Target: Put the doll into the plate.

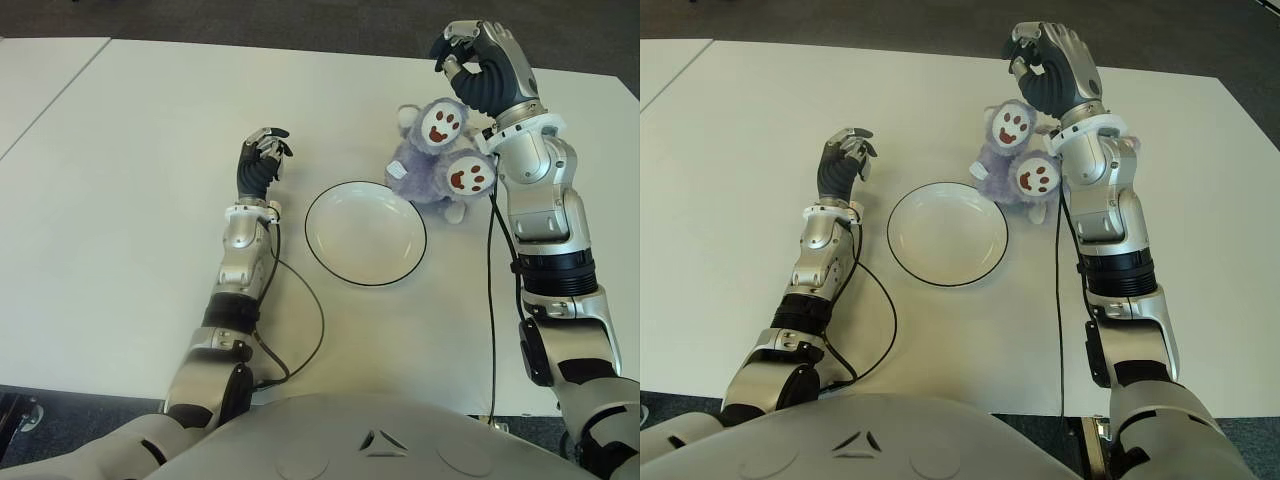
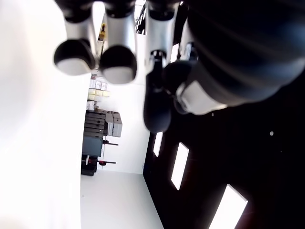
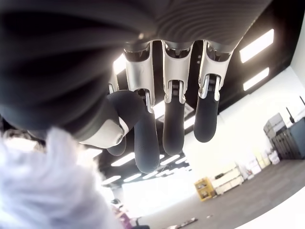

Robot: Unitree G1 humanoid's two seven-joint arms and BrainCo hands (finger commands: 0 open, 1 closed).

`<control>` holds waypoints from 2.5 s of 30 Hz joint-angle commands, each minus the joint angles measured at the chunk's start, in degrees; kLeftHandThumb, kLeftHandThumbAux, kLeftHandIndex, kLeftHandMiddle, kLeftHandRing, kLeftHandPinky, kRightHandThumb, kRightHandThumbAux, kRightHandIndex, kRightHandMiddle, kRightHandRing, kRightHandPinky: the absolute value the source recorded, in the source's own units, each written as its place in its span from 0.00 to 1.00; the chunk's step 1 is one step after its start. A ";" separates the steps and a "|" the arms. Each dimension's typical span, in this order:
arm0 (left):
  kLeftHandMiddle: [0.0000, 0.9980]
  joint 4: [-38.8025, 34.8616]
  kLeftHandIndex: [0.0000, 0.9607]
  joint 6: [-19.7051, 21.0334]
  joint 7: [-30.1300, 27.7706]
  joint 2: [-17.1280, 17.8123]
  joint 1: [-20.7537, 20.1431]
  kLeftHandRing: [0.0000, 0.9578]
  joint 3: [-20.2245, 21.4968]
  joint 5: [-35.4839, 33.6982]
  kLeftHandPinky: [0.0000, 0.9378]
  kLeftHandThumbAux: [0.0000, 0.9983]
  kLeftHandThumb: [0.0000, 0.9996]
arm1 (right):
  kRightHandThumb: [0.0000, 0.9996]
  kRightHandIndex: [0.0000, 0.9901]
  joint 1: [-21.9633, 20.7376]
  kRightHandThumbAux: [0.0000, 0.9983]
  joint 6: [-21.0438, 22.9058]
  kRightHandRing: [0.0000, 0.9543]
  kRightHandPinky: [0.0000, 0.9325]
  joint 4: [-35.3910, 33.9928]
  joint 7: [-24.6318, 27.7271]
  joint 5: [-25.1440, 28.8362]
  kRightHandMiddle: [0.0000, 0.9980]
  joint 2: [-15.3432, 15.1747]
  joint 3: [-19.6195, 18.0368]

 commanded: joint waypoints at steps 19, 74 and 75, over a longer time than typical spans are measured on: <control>0.88 4.96 0.46 -0.48 0.47 -1.48 6.79 0.92 -0.03 1.63 0.93 0.71 0.71 | 0.85 0.40 11.73 0.68 -10.98 0.84 0.82 3.06 -2.06 -3.34 0.54 -10.41 -5.77; 0.88 12.62 0.46 -5.40 -2.13 0.50 -2.28 0.92 -0.19 3.60 0.94 0.70 0.71 | 0.50 0.00 34.38 0.14 -16.75 0.00 0.00 2.37 -4.80 -6.36 0.00 -23.86 -16.64; 0.88 12.56 0.46 -5.24 -2.17 0.52 -2.27 0.92 -0.26 3.63 0.94 0.70 0.71 | 0.50 0.00 34.48 0.14 -17.30 0.00 0.00 2.75 -4.66 -6.15 0.00 -24.01 -16.63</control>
